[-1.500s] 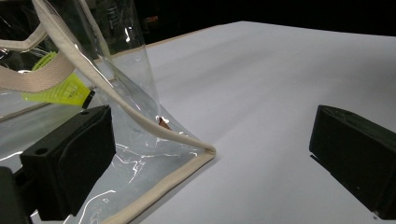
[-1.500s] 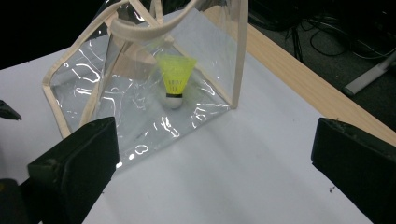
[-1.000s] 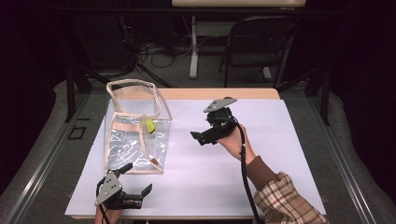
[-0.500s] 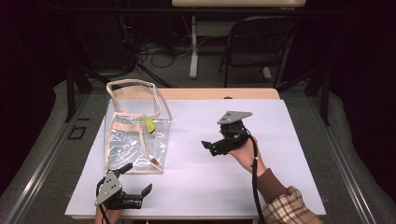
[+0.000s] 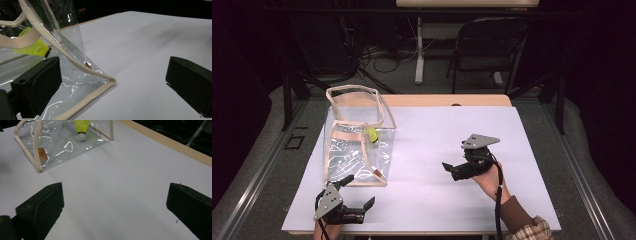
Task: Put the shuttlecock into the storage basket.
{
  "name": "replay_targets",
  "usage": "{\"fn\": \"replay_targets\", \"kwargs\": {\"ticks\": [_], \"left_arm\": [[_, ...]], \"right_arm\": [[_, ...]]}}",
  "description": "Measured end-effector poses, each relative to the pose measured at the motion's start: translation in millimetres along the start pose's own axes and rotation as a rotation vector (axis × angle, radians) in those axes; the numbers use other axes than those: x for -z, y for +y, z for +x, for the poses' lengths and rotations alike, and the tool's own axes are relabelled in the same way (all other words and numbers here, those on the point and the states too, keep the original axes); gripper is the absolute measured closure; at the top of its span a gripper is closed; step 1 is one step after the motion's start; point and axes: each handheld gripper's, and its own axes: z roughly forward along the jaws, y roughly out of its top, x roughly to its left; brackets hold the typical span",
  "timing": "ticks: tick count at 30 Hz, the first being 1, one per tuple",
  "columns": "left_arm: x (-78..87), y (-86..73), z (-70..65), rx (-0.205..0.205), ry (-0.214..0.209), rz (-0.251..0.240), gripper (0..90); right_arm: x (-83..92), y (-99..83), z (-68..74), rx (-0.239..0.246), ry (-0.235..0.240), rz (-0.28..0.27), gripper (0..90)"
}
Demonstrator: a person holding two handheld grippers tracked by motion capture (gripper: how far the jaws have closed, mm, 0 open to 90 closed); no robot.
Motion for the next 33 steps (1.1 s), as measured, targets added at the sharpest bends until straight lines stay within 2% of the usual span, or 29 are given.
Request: {"fn": "replay_targets", "kwargs": {"ticks": [11,23,33], "left_arm": [[-0.6,-0.1,0.0,0.000,-0.004,0.003,0.3],[-1.0,-0.4,0.2,-0.001,-0.004,0.008,0.2],[-1.0,-0.6,0.5,0.000,-0.001,0.011,0.3]], "right_arm": [[12.8,-37.6,1.2,0.009,-0.038,-0.025,0.9],[27.5,-71.0,8.9,0.040,-0.080,-0.065,0.9],[38.6,-94.1,15.6,0.060,-0.092,-0.086,0.0]]}}
